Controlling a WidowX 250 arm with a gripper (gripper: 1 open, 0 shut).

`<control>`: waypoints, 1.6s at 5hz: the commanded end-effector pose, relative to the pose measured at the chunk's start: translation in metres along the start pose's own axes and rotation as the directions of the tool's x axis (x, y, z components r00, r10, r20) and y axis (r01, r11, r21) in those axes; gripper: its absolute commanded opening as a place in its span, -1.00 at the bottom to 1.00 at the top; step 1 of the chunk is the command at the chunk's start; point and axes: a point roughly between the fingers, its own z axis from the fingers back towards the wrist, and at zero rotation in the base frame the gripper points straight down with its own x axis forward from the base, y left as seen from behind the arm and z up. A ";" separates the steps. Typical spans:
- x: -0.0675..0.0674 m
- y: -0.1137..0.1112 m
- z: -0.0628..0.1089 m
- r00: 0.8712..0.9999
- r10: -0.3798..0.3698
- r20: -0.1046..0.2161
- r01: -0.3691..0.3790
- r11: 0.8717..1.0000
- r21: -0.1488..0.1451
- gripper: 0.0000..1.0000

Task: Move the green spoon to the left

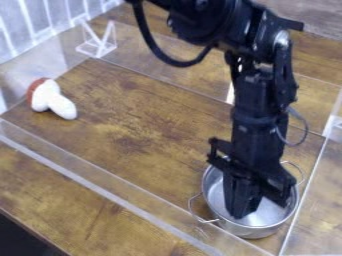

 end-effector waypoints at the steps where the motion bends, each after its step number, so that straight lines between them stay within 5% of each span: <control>1: 0.008 -0.010 0.049 0.994 -0.049 0.102 0.047 0.999 0.023 -1.00; 2: 0.016 -0.006 0.053 0.994 -0.075 0.080 0.073 0.997 0.030 1.00; 3: 0.027 0.005 0.059 0.996 -0.076 0.040 0.075 0.997 0.020 -1.00; 4: 0.032 0.013 0.061 0.994 -0.107 -0.005 0.107 0.993 0.047 1.00; 6: 0.055 0.012 0.072 0.993 -0.100 -0.069 0.106 0.991 0.088 1.00; 8: 0.083 0.000 0.074 0.996 -0.042 -0.081 0.049 0.995 0.083 1.00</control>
